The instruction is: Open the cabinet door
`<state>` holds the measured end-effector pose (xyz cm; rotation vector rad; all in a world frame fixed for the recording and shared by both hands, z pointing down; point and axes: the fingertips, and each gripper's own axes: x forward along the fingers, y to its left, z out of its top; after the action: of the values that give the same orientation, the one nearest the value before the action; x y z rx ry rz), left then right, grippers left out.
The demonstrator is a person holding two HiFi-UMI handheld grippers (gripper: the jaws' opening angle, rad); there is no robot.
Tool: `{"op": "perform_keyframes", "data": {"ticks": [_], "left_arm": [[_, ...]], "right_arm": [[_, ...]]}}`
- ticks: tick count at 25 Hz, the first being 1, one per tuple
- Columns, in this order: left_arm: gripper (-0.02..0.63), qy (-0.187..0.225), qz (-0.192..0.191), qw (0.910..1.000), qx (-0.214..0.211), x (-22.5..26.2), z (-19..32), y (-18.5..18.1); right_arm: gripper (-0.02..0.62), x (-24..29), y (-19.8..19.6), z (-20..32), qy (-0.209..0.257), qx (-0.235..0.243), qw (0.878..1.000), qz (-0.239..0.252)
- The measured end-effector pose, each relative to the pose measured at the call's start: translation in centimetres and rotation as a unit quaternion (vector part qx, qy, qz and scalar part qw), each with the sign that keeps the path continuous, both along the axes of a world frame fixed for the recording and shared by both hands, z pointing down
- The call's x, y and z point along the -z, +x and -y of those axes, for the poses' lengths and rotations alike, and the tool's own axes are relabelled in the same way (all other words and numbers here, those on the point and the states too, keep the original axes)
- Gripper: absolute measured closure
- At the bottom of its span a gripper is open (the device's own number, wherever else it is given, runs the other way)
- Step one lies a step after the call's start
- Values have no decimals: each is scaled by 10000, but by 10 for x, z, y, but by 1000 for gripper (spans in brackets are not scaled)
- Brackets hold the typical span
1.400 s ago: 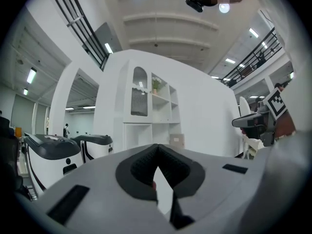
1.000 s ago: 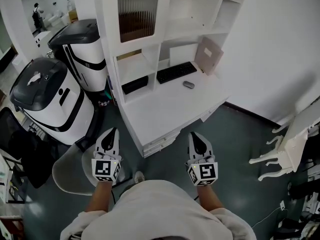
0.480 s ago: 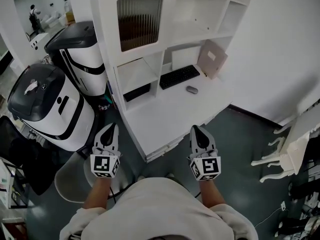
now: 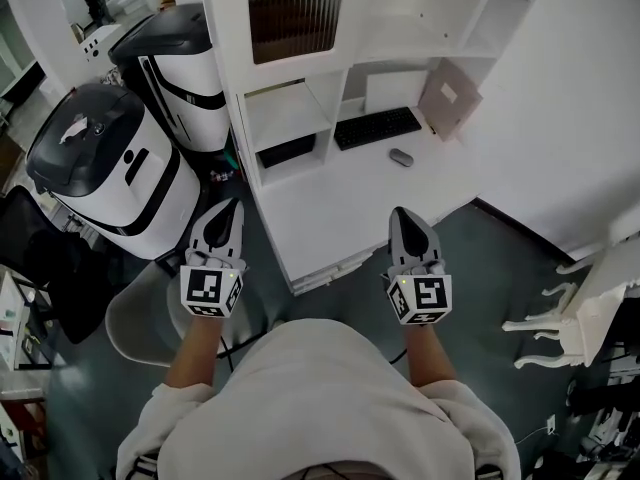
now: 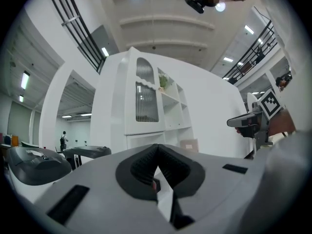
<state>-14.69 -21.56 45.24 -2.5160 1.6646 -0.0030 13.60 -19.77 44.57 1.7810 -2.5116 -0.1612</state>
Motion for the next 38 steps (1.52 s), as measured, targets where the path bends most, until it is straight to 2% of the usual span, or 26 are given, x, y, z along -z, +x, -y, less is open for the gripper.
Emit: {"op": "perform_keyframes", "data": {"ticks": [3,7,10,17,38], "left_arm": [[607,7,9,10000,59,2,-3,1],[607,24,17,10000,94,4,-5,3],[607,18,10,10000,94,4,-7,6],[607,6,14,9999,116,3,-3,6],[607,-58,18,9995,311,0,-6,-10]], "right_arm": [[589,2,3,2,13,50,10000,82],[550,9,7,5,63,117,9998,131],[468,13,10,8,41,181,9997,151],[354,20,10,17,26,306,9993,196],[362,61,-3,67,212,420,9988,-99]]}}
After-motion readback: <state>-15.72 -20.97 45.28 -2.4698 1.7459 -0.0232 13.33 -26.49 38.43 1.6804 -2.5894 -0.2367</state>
